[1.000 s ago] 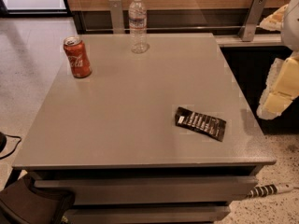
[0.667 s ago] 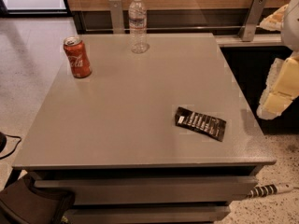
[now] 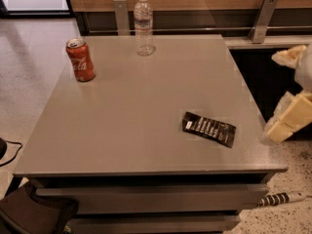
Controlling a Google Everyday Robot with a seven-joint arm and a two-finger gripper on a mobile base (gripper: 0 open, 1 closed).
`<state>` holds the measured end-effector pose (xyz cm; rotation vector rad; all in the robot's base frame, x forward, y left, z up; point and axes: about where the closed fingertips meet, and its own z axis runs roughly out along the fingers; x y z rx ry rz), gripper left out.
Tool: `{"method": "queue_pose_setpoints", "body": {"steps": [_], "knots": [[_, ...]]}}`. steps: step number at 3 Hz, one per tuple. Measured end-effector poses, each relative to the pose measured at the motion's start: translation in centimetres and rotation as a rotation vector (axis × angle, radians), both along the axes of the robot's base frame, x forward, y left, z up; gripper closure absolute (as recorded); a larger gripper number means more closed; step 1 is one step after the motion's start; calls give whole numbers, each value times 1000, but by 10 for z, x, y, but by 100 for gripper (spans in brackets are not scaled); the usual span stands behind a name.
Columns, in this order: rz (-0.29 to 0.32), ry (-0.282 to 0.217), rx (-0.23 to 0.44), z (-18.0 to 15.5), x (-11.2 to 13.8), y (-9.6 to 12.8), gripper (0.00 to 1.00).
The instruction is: Move rxbar chocolate near water bottle
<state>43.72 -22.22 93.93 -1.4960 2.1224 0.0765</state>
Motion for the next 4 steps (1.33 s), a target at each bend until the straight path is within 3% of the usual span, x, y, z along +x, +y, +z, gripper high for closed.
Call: {"method": "queue_pose_setpoints", "body": {"steps": [1,2,3,4], "knots": [[-23,-43,176,-47,2,2,0],[-39,-189,412,-85,21,25,0],[-65,-316,577,-73,41,42,0],[-50,-340,655,-55,45,64,0]]}}
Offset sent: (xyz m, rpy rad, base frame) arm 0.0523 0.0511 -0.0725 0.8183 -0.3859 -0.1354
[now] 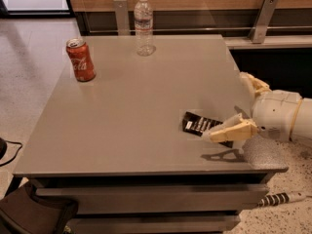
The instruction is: Move rxbar chocolate near water bottle
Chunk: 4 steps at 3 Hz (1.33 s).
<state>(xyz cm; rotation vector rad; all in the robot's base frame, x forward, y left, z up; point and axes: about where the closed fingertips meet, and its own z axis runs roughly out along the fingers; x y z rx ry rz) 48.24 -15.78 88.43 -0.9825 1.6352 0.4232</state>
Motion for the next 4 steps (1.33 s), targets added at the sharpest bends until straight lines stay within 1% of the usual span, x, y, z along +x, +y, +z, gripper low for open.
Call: {"method": "queue_pose_setpoints", "body": {"steps": [1,2,4], "knots": [[-4,10,-14,-3,-1,-4,0],[-19,40,-10,-22,-4,-5,0],[-45,99,24,-64,-13,-9,0]]}}
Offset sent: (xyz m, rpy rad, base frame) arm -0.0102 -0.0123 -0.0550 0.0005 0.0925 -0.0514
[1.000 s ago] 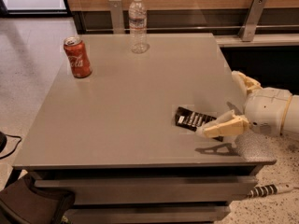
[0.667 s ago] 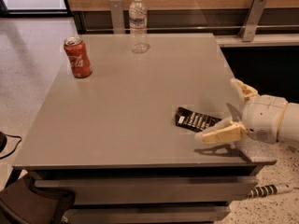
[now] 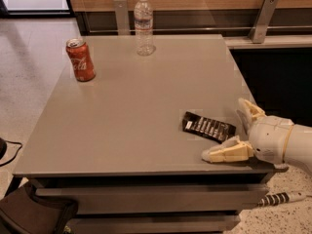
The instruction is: Move rxbar chocolate near water bottle
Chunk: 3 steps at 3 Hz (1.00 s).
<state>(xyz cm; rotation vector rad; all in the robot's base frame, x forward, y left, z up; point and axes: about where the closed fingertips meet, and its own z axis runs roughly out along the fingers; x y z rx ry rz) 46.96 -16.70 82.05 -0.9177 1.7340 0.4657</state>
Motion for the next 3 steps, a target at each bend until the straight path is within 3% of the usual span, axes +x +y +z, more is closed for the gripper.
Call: {"method": "queue_pose_setpoints", "body": {"steps": [1,2,3], "knots": [[14,28,17,-18,-2,6,15],[14,29,18,-15,-2,6,39],[15,29,18,-12,-2,6,69]]}}
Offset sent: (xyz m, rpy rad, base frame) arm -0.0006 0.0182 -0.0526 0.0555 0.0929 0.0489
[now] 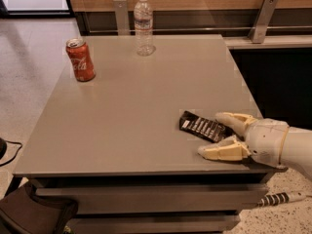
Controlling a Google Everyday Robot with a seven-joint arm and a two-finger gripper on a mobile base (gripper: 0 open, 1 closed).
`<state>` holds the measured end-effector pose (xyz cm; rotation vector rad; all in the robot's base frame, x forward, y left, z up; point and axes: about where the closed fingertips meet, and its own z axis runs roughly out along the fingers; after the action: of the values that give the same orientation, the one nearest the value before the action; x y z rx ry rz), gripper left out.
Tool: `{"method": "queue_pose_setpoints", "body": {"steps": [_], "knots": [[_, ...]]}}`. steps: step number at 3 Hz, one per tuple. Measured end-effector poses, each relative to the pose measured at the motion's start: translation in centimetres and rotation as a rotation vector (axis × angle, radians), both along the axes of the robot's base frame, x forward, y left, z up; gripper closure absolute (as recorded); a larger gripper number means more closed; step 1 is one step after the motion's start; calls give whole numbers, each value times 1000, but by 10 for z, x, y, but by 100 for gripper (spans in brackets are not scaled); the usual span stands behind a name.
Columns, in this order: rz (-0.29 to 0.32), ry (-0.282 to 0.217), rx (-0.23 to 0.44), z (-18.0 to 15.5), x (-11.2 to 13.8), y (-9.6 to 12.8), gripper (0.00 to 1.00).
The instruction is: Move rxbar chocolate near water bottle
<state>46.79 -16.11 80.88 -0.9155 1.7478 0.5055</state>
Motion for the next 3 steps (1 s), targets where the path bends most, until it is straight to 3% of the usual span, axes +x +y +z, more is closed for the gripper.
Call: {"method": "queue_pose_setpoints", "body": {"steps": [1,2,3], "knots": [[0,0,0,0,0,0,93],[0,0,0,1,0,0,100],[1,0,0,2,0,0,100]]}}
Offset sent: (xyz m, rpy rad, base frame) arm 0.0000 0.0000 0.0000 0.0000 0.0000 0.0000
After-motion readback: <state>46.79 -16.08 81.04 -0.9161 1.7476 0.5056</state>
